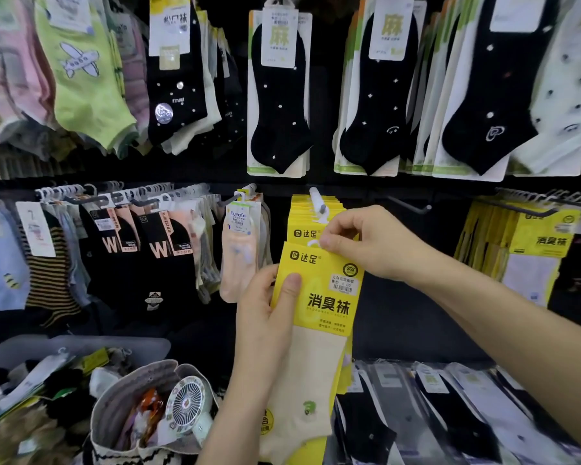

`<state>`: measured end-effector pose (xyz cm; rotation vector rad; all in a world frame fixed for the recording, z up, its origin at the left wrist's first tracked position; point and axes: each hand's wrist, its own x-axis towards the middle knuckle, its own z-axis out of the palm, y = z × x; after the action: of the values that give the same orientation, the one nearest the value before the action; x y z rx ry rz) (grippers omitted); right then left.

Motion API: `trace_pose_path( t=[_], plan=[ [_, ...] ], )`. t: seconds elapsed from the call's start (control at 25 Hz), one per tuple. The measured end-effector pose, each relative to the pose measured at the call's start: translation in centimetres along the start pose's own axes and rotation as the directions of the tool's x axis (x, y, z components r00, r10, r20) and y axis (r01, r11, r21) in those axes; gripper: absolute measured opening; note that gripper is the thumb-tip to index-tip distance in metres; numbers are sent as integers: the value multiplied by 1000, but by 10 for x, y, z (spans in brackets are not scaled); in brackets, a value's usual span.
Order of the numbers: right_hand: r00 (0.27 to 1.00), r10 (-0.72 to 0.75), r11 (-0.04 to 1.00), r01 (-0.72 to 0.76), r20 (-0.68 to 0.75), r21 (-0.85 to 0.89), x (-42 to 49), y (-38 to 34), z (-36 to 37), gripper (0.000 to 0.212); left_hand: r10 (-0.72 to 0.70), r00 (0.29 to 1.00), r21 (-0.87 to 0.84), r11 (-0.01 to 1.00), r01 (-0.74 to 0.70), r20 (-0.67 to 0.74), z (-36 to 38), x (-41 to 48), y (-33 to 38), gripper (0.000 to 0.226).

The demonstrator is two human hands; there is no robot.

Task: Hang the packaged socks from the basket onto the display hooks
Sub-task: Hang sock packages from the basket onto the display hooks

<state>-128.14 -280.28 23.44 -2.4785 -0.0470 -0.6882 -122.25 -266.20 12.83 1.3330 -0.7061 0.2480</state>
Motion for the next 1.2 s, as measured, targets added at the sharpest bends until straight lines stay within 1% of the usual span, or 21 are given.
trace_pose_path(
  t=[0.04, 0.12, 0.24, 0.36, 0.48, 0.6, 0.68, 0.8, 0.88, 0.92, 0.96, 1.0, 1.04, 1.08, 1.12, 1.2],
  plan=[
    [1000, 13, 1000, -13, -24, -22, 2, 2, -2, 19, -7, 1000, -13, 1000, 7, -1, 2, 0, -2, 9],
    [992, 43, 998, -47, -118, -36, 8, 4, -7, 21, -55, 998, -53, 997, 54, -20, 6, 1, -7, 4],
    [976, 54, 994, -73, -210, -82, 24, 5, -13, 26, -99, 993, -50, 994, 96, -66, 8, 2, -12, 20],
    [973, 63, 985, -97, -222, -143, 39, 7, -11, 30, -85, 993, -23, 996, 83, -88, 8, 3, -15, 32],
    [979, 87, 986, -112, -185, -126, 46, 8, -7, 26, -84, 991, 44, 995, 89, -106, 9, 4, -22, 39],
    [975, 61, 981, -99, -214, -169, 46, 15, -3, 28, -94, 991, 93, 990, 103, -93, 10, 4, -28, 40],
    [970, 72, 975, -118, -232, -188, 46, 19, 0, 29, -106, 991, 106, 988, 114, -80, 11, 6, -30, 41],
    [967, 108, 980, -143, -231, -141, 47, 19, 3, 26, -88, 992, 155, 983, 102, -95, 12, 6, -32, 38],
    [957, 100, 986, -131, -271, -100, 43, 20, 7, 20, -80, 990, 234, 967, 106, -117, 12, 7, -35, 35],
    [950, 89, 990, -118, -298, -81, 36, 23, 10, 17, -78, 991, 263, 959, 104, -108, 13, 7, -37, 39],
    [946, 77, 991, -108, -316, -82, 28, 27, 15, 23, -63, 995, 270, 960, 81, -75, 14, 7, -38, 44],
    [948, 70, 989, -106, -312, -101, 20, 33, 20, 35, -43, 999, 245, 968, 46, -18, 16, 7, -40, 46],
    [954, 64, 986, -105, -292, -129, 12, 38, 25, 45, -25, 999, 208, 978, 15, 43, 18, 8, -41, 48],
    [960, 57, 983, -102, -275, -151, 7, 43, 30, 49, -14, 996, 180, 984, -2, 87, 21, 9, -41, 50],
    [962, 50, 983, -95, -270, -157, 5, 46, 34, 51, -10, 995, 176, 984, -9, 104, 23, 11, -43, 53],
    [961, 49, 983, -93, -271, -155, 10, 53, 38, 50, -8, 996, 203, 979, -10, 92, 25, 16, -49, 55]
  ],
)
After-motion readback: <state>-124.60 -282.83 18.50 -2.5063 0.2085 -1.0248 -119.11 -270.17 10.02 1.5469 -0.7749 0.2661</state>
